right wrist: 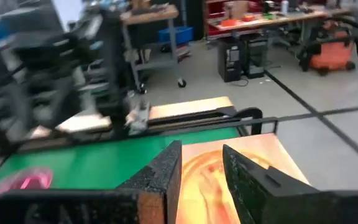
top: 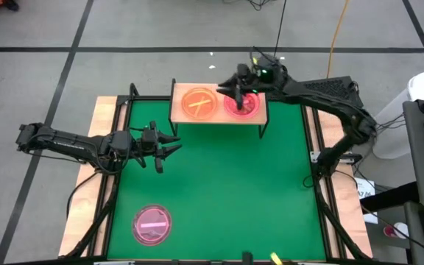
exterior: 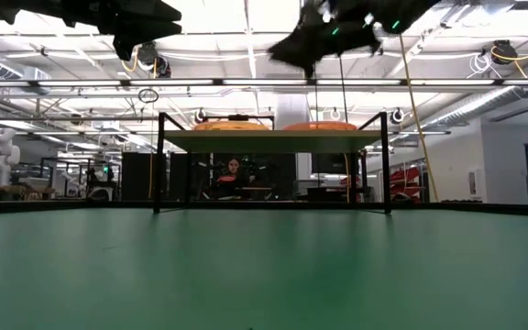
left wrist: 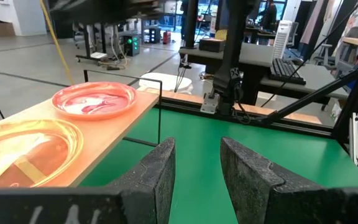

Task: Place and stack plates onto a shelf
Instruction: Stack the pink plate on top of the orange plates on the shelf

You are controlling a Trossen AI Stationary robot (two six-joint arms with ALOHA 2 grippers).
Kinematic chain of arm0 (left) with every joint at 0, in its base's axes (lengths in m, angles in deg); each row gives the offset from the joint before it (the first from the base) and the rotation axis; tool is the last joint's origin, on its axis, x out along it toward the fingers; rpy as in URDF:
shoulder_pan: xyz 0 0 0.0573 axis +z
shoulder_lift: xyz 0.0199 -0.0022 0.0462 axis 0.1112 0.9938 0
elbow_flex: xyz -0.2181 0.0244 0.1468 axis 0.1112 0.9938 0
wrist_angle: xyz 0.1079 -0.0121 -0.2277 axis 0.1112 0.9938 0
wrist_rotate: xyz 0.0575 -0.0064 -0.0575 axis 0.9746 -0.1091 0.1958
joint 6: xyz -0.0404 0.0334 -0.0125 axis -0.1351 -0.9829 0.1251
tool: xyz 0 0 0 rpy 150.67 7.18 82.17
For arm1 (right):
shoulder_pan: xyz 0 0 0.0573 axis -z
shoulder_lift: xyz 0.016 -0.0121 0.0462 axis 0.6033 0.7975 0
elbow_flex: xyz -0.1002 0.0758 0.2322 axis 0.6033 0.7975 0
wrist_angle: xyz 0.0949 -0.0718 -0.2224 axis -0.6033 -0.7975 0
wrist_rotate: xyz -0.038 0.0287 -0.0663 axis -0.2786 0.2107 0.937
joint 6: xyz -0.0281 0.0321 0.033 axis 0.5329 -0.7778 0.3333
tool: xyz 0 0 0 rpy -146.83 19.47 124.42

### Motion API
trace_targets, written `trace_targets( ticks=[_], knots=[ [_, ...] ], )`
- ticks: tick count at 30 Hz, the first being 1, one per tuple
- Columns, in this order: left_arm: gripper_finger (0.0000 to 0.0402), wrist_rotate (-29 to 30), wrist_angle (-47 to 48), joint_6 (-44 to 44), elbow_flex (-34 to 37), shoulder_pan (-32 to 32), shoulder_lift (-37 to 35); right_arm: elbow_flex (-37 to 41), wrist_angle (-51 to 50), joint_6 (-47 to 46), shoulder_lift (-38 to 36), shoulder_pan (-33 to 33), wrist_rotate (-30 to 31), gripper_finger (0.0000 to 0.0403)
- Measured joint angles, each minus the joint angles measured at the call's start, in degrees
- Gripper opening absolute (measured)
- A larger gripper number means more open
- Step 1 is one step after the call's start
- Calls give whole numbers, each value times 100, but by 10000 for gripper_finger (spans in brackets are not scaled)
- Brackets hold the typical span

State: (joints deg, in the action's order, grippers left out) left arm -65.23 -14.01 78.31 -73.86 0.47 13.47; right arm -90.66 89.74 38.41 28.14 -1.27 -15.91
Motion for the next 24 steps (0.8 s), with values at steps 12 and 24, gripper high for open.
trace_targets(
  ticks=[12,24],
  knots=[
    [133,-1,0,-1,0,0,0,3110,29,204,-3993,-698,781,94],
    [133,-1,0,-1,0,0,0,5689,1112,-272,-7265,-837,1097,93]
  ],
)
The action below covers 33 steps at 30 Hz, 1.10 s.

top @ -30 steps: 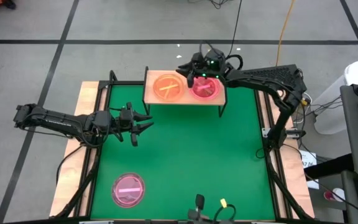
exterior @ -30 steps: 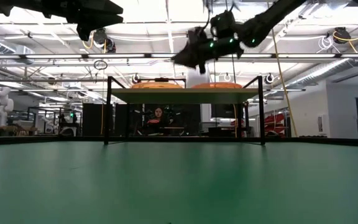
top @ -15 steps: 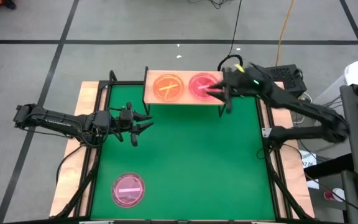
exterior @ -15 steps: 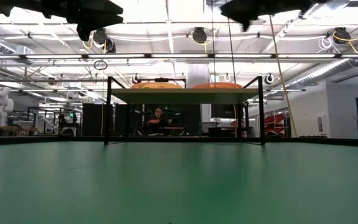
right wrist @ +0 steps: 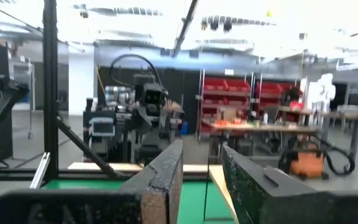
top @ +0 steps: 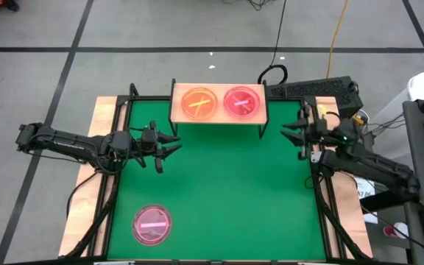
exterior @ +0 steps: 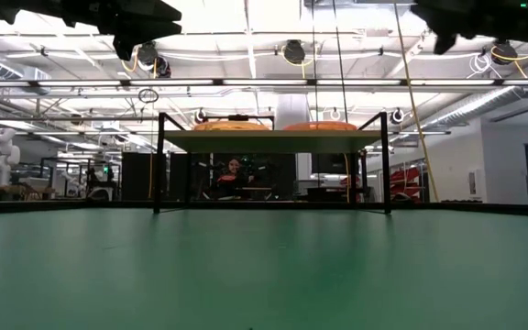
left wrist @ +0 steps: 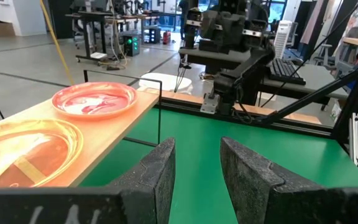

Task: Place and stack plates onto a shelf
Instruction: Stack the pink plate on top of the orange plates on the shelf

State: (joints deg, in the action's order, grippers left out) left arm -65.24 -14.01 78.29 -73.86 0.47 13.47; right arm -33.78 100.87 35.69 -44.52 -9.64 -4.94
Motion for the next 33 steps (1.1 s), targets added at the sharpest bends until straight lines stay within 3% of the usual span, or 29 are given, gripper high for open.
trace_targets(
  ticks=[10,13,20,29,33],
  knots=[
    [133,0,0,2,0,0,0,475,-552,28,-1710,5,271,93],
    [133,0,0,2,0,-2,0,482,-828,157,-1673,7,559,93],
    [133,2,-4,2,0,0,-2,595,-1837,692,-1618,7,1847,93],
    [133,2,-4,2,0,0,-2,1842,-397,740,-1654,7,1938,93],
    [133,2,-13,0,0,-1,0,1863,-573,760,-1606,5,1924,93]
  ],
)
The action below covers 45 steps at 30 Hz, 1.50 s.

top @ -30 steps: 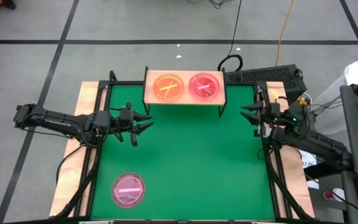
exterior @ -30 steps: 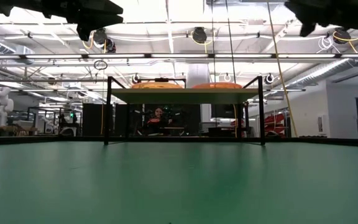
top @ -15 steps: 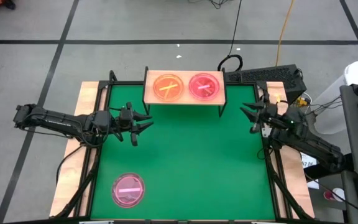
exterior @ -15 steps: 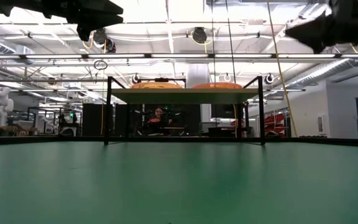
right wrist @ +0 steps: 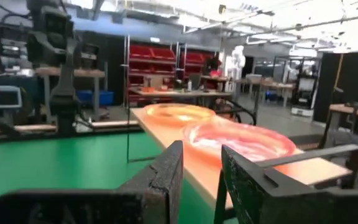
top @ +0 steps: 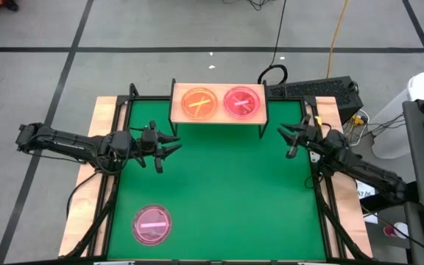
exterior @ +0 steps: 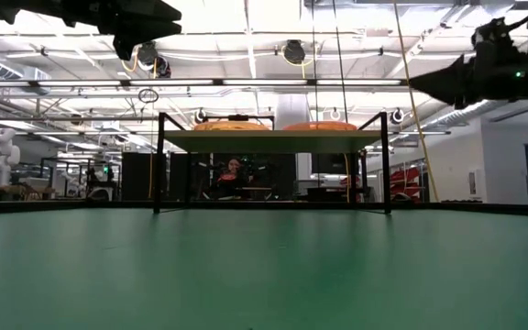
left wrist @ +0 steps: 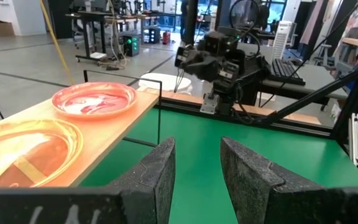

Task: Place and stack plates onto a shelf
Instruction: Stack the pink plate on top of the orange plates on the shelf

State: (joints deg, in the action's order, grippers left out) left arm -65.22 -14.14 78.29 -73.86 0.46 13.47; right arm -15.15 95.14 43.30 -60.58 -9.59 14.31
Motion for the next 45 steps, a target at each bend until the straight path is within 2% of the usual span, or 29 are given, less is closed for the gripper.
trace_targets(
  ticks=[14,19,23,27,30,34,38,41,45],
  knots=[
    [133,0,-35,14,0,10,-2,17,56,-4,44,-1,3,93],
    [133,-2,-28,655,0,-18,-2,22,60,-4,42,-1,3,93],
    [133,0,226,668,0,-38,-2,24,58,-6,44,-1,3,93],
    [133,-1,1023,842,-10,-271,95,26,60,-5,44,-1,3,93],
    [133,41,1863,1402,-120,-626,360,26,60,-4,44,-1,3,93],
    [133,349,3426,2324,-779,-1210,1066,26,58,-4,44,-1,3,93],
    [133,333,5119,3448,-1660,-1751,1997,26,58,-5,44,-1,3,93],
    [133,-18,5879,4250,-2133,-2124,2658,26,58,-4,44,-1,3,93],
    [133,-911,5957,5009,-2333,-2608,3323,28,57,-4,44,-1,3,93]
  ],
)
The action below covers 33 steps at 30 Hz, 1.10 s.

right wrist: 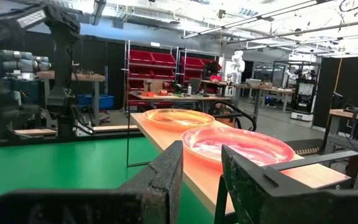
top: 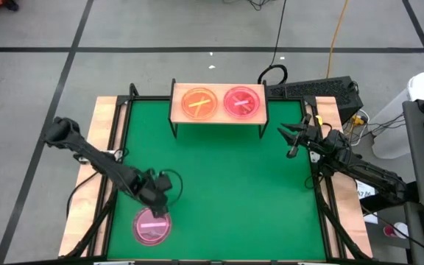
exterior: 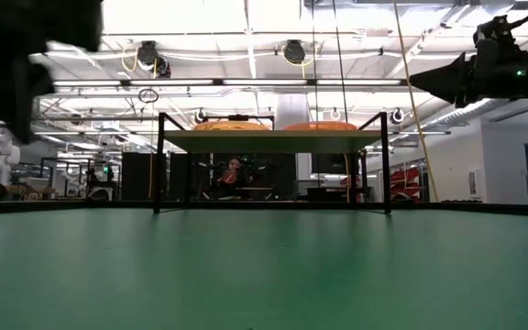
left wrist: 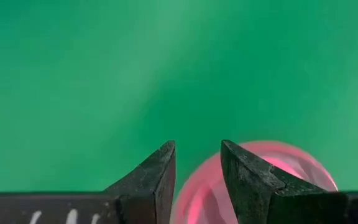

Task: Place and stack plates onto a shelf
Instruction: Stack the pink plate on top of the orange plates on the shelf

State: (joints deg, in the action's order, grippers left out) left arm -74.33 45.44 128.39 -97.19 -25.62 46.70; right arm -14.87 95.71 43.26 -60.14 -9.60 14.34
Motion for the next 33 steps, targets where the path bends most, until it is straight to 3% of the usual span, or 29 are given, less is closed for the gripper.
trace_targets(
  ticks=[7,13,28,33],
  knots=[
    [133,-382,-270,1037,-2,-803,604,1,0,0,2,0,0,93],
    [133,93,-255,945,85,-1198,638,1,0,-2,2,0,0,93],
    [133,-102,-510,672,1235,-1382,440,1,0,-1,2,0,0,93],
    [99,-173,-744,564,1284,-1356,430,1,0,-2,2,0,0,93]
  ],
)
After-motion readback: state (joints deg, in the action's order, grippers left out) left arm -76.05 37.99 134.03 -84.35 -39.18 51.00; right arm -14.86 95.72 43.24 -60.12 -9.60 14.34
